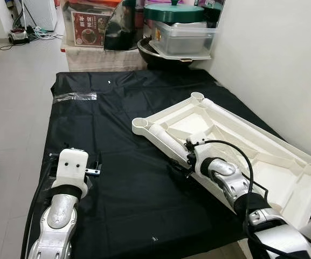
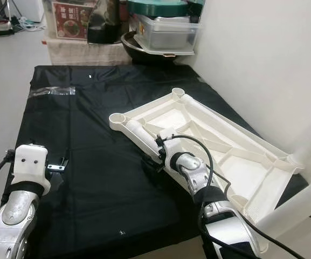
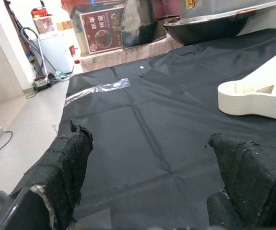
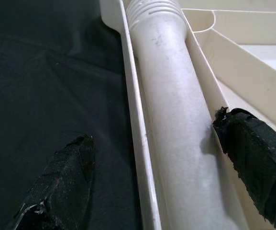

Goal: Building children table

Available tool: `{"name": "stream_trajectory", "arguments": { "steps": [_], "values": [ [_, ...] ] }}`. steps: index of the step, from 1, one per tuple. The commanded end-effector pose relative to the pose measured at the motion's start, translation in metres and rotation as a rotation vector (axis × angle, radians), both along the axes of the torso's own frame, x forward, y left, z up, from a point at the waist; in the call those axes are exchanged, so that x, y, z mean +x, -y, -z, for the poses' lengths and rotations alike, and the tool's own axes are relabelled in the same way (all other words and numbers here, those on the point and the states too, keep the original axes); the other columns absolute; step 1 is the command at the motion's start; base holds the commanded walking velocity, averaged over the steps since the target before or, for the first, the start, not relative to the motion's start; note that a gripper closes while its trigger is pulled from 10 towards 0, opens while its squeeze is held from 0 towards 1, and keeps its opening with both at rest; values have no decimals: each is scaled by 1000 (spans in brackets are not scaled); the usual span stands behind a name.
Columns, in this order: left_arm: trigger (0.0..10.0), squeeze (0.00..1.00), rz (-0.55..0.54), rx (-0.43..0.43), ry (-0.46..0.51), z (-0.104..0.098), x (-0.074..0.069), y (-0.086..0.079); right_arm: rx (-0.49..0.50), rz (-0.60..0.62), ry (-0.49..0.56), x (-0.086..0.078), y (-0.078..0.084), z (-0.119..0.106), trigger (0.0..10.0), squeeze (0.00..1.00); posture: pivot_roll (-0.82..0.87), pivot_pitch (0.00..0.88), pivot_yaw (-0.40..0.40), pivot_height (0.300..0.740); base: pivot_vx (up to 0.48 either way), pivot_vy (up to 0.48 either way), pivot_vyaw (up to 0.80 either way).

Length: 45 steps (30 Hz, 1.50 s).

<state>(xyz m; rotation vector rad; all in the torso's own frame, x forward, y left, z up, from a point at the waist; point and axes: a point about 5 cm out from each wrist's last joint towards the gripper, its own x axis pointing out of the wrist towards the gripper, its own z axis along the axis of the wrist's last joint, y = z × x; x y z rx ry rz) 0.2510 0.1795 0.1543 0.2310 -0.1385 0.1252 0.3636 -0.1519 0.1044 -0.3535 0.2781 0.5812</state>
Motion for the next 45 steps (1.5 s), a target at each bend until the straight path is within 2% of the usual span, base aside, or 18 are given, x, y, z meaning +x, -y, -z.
{"name": "stream_trajectory", "arguments": {
  "steps": [1, 14, 19, 22, 30, 34, 40, 41, 42, 44, 45],
  "values": [
    [10000, 0, 6, -1, -1, 2, 1, 3, -7, -4, -30, -4, 1, 9, 10000, 0, 115, 0, -133, 740, 0, 0, 0],
    [10000, 0, 9, 7, -4, 1, 3, 3, -10, -95, -106, -13, -8, 22, 10000, 0, 119, 0, -134, 740, 0, 0, 0],
    [10000, 0, 9, 8, -4, 1, 3, 3, -6, -114, -102, -14, -11, 22, 10000, 0, 120, 0, -136, 740, 0, 0, 0],
    [10000, 0, 8, 7, -5, 1, 3, 3, 44, -159, -51, -16, -18, 17, 10000, 0, 123, 0, -138, 740, 0, 0, 0],
    [10000, 0, 10, 9, -7, 2, 4, 3, 35, -230, -75, -22, -22, 22, 10000, 0, 123, 0, -140, 740, 0, 0, 0],
    [10000, 0, 11, 11, -9, 2, 4, 3, -28, -164, -140, -22, -14, 31, 10000, 0, 123, 0, -140, 740, 0, 0, 0],
    [10000, 0, 12, 11, -10, 2, 5, 3, -52, -92, -190, -20, -6, 37, 10000, 0, 125, 0, -142, 740, 0, 0, 0],
    [10000, 0, 13, 12, -11, 2, 5, 3, -50, -58, -242, -19, -1, 39, 10000, 0, 125, 0, -141, 740, 0, 0, 0],
    [10000, 0, 14, 13, -12, 3, 5, 4, -47, -36, -303, -19, 4, 39, 6745, 0, 122, 0, -139, 740, 0, 0, 0],
    [10000, 0, 15, 13, -13, 3, 6, 4, -45, -28, -343, -18, 7, 38, 6745, 0, 122, 0, -139, 740, 0, 0, 0],
    [10000, 0, 16, 14, -13, 3, 6, 4, -25, -14, -385, -16, 10, 36, 0, 0, 122, 0, -141, 740, 0, 0, 0]
  ]
}}
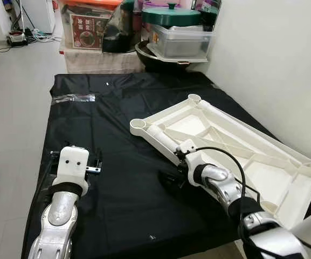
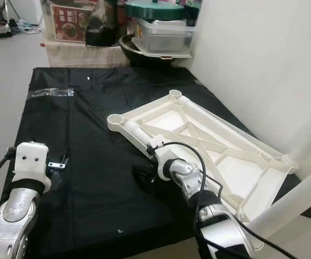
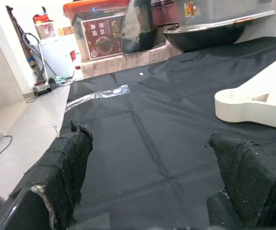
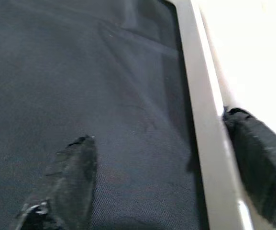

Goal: Building children table

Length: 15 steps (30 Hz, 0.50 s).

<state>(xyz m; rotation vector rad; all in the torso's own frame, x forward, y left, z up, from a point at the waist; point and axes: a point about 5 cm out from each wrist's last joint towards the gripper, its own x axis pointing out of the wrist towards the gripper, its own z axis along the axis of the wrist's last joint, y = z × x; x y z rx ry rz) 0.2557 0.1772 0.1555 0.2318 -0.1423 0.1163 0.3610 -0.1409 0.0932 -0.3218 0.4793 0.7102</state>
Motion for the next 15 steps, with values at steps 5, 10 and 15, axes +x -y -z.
{"name": "stream_trajectory", "arguments": {
  "steps": [5, 10, 15],
  "values": [
    [10000, 0, 8, 13, -16, 4, 2, 3, -87, -36, -213, -13, 28, 18, 0, 0, 124, 0, -146, 740, 0, 0, 0],
    [10000, 0, 1, 13, -14, 4, 2, 4, -210, -220, -283, -21, 37, 17, 0, 0, 127, 0, -160, 740, 0, 0, 0],
    [10000, 0, 1, 14, -14, 4, 2, 4, -313, -353, -296, -24, 41, 15, 0, 0, 130, 0, -164, 740, 0, 0, 0]
  ]
}}
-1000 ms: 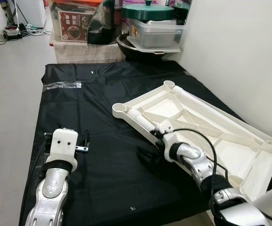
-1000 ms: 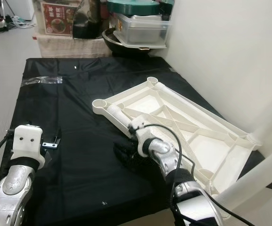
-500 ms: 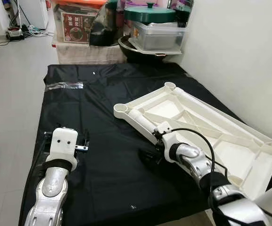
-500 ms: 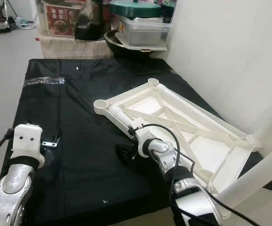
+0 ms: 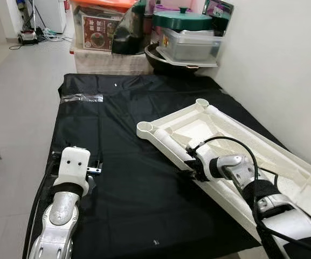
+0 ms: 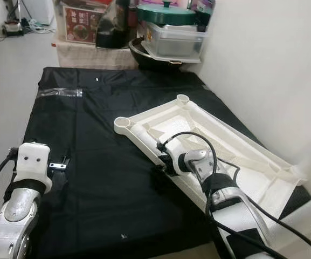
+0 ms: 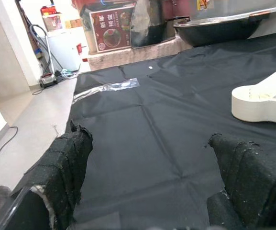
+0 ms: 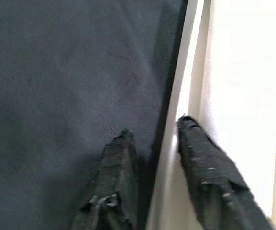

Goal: Building children table

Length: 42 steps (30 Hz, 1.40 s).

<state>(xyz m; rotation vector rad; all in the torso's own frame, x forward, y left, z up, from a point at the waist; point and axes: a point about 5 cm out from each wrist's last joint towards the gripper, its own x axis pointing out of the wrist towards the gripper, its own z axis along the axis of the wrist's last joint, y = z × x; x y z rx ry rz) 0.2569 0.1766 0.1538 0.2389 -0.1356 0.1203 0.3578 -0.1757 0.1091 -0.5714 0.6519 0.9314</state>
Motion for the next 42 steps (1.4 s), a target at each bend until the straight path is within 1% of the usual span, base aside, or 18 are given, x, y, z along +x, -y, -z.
{"name": "stream_trajectory", "arguments": {
  "steps": [1, 7, 9, 10, 11, 13, 15, 16, 19, 21, 27, 30, 32, 38, 39, 40, 41, 42],
  "values": [
    [10000, 0, 8, 8, -9, 2, 1, 4, -118, -115, -165, -21, 7, 28, 0, 0, 131, 0, -163, 740, 0, 0, 0],
    [10000, 0, 12, 11, -11, 3, 1, 4, -155, -204, -125, -15, 7, 13, 0, 0, 131, 0, -165, 740, 0, 0, 0],
    [10000, 0, 12, 11, -11, 3, 1, 4, -151, -240, -68, -12, 3, 7, 0, 0, 130, 0, -165, 740, 0, 0, 0],
    [10000, 0, 11, 11, -11, 3, 1, 4, -116, -301, 30, -9, -4, -1, 0, 0, 129, 0, -166, 740, 0, 0, 0],
    [10000, 0, 11, 11, -11, 3, 1, 4, -116, -301, 30, -9, -4, -1, 0, 0, 129, 0, -166, 740, 0, 0, 0],
    [10000, 0, 9, 12, -10, 3, 1, 4, 50, -447, 165, -8, -28, -24, 0, 0, 131, 0, -167, 740, 0, 0, 0],
    [10000, 0, 8, 13, -11, 3, 0, 4, 132, -683, 337, -19, -50, -47, 0, 0, 132, 0, -163, 740, 0, 0, 0],
    [10000, 0, 8, 13, -11, 3, 0, 4, 132, -683, 337, -19, -50, -47, 0, 0, 132, 0, -163, 740, 0, 0, 0],
    [10000, 0, 10, 13, -13, 4, 0, 5, 196, -896, 435, -40, -67, -62, 0, 0, 129, 0, -161, 740, 0, 0, 0],
    [10000, 0, 12, 13, -13, 4, 0, 5, 205, -940, 455, -46, -70, -64, 0, 0, 129, 0, -161, 740, 0, 0, 0],
    [10000, 0, 16, 14, -15, 4, 1, 5, 111, -1008, 476, -47, -62, -56, 0, 0, 125, 0, -156, 740, 0, 0, 0],
    [10000, 0, 17, 15, -16, 5, 1, 5, 19, -989, 508, -36, -53, -58, 0, 0, 130, 0, -161, 740, 0, 0, 0],
    [10000, 0, 16, 15, -16, 5, 2, 5, -129, -964, 514, -25, -35, -59, 0, 0, 133, 0, -164, 740, 0, 0, 0],
    [10000, 0, 10, 15, -13, 4, 1, 5, -215, -839, 497, -15, -12, -62, 0, 0, 131, 0, -170, 740, 0, 0, 0],
    [10000, 0, 9, 15, -12, 4, 1, 5, -198, -788, 518, -12, -12, -64, 10000, 0, 132, 0, -173, 740, 0, 0, 0],
    [10000, 0, 7, 15, -9, 4, 1, 4, -105, -681, 551, -6, -17, -70, 10000, 0, 132, 0, -172, 740, 0, 0, 0],
    [10000, 0, 7, 15, -9, 4, 1, 4, -105, -681, 551, -6, -17, -70, 10000, 0, 132, 0, -172, 740, 0, 0, 0],
    [10000, 0, 6, 14, -7, 3, 1, 4, -40, -632, 563, -3, -20, -75, 10000, 0, 132, 0, -172, 740, 0, 0, 0]
  ]
}}
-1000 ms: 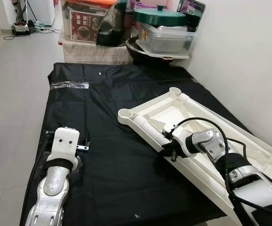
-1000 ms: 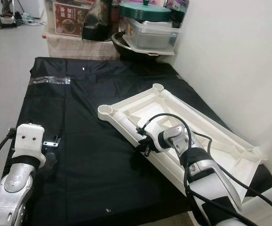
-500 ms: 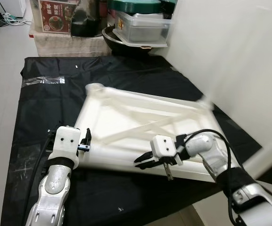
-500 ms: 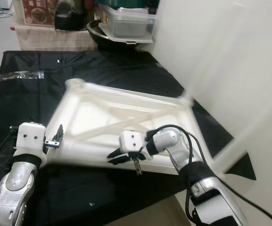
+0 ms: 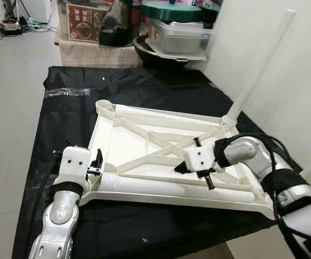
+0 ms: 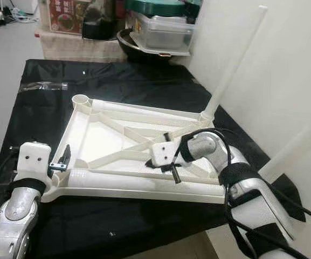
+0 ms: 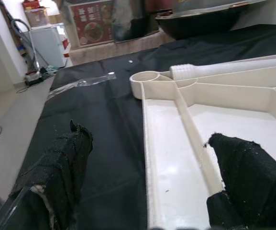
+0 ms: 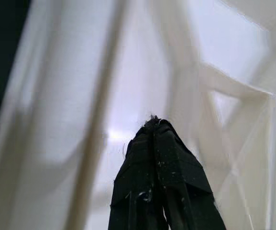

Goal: Building children table

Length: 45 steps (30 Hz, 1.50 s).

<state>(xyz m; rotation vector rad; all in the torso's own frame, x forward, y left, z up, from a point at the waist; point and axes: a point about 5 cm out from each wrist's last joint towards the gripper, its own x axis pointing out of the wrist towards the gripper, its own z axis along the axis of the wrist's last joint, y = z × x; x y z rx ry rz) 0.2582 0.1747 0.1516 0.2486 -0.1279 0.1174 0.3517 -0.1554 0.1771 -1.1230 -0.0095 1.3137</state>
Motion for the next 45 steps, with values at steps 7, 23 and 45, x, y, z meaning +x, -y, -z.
{"name": "stream_trajectory", "arguments": {
  "steps": [7, 23, 45],
  "values": [
    [10000, 0, -4, -24, 43, -4, -2, 0, 575, 220, -27, 21, -21, -32, 10000, 1000, 125, 0, -152, 740, 0, 0, 0],
    [10000, 0, -21, -74, 40, -3, -4, -8, 991, 667, -163, 25, -61, 4, 10000, 0, 137, 0, -145, 740, 0, 304, 0],
    [10000, 0, -20, -65, 61, -5, -4, -7, 969, 1081, -378, 24, -80, 31, 10000, 0, 137, 0, -148, 740, 0, 284, 0]
  ]
}}
